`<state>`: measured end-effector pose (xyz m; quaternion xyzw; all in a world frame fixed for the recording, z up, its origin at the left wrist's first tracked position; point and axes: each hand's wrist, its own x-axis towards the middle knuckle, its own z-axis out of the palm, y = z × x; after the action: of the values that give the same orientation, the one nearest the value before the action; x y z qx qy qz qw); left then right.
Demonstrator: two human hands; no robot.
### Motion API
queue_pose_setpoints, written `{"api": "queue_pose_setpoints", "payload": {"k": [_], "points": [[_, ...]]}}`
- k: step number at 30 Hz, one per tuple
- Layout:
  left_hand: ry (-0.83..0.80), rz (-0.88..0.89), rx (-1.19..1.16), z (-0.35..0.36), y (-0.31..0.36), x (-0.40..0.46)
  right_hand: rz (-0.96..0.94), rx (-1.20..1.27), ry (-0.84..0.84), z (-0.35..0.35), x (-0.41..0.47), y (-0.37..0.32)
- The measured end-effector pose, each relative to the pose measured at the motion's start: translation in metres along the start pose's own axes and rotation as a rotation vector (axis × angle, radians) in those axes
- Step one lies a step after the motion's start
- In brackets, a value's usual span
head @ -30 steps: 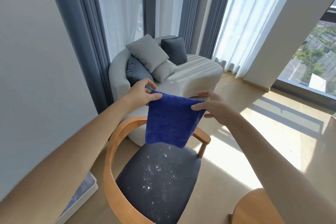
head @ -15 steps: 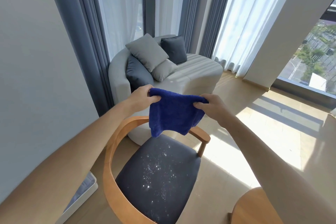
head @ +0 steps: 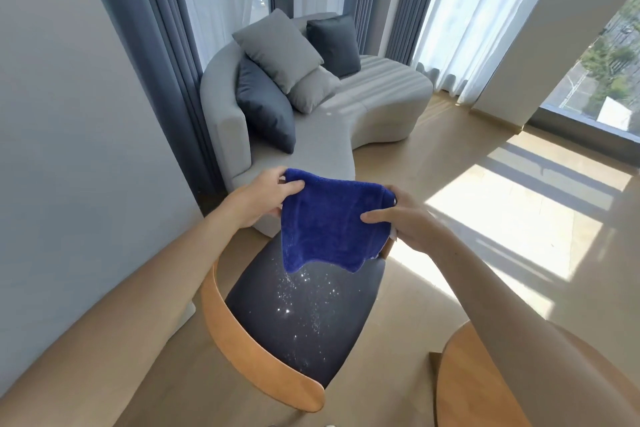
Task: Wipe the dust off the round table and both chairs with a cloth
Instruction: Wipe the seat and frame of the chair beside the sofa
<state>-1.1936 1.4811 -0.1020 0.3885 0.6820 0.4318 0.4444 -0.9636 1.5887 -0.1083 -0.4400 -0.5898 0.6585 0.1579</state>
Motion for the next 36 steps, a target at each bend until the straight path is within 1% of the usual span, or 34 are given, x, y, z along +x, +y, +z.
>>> {"api": "queue_pose_setpoints", "payload": {"k": [3, 8, 13, 17, 21, 25, 32, 36], "points": [[-0.031, -0.038, 0.035, 0.003, -0.030, 0.004, 0.016, -0.120, 0.013, 0.005, 0.004, 0.023], [-0.091, -0.107, 0.052, 0.011, -0.098, 0.009, 0.084, -0.287, 0.087, 0.021, 0.009, 0.069], [-0.148, -0.188, 0.062, 0.023, -0.171, 0.010, 0.170, -0.334, 0.104, 0.040, 0.007, 0.129], [-0.183, -0.248, 0.117, 0.034, -0.211, 0.015, 0.216, -0.396, 0.113, 0.050, 0.013, 0.173], [-0.152, -0.306, 0.146, 0.046, -0.234, 0.038, 0.242, -0.405, 0.143, 0.048, 0.042, 0.197], [-0.101, -0.315, 0.141, 0.059, -0.249, 0.079, 0.231, -0.403, 0.158, 0.035, 0.088, 0.217], [0.008, -0.334, 0.143, 0.077, -0.284, 0.162, 0.166, -0.429, 0.123, 0.004, 0.188, 0.247], [0.061, -0.307, 0.162, 0.081, -0.293, 0.214, 0.102, -0.477, 0.110, -0.011, 0.244, 0.247]]}}
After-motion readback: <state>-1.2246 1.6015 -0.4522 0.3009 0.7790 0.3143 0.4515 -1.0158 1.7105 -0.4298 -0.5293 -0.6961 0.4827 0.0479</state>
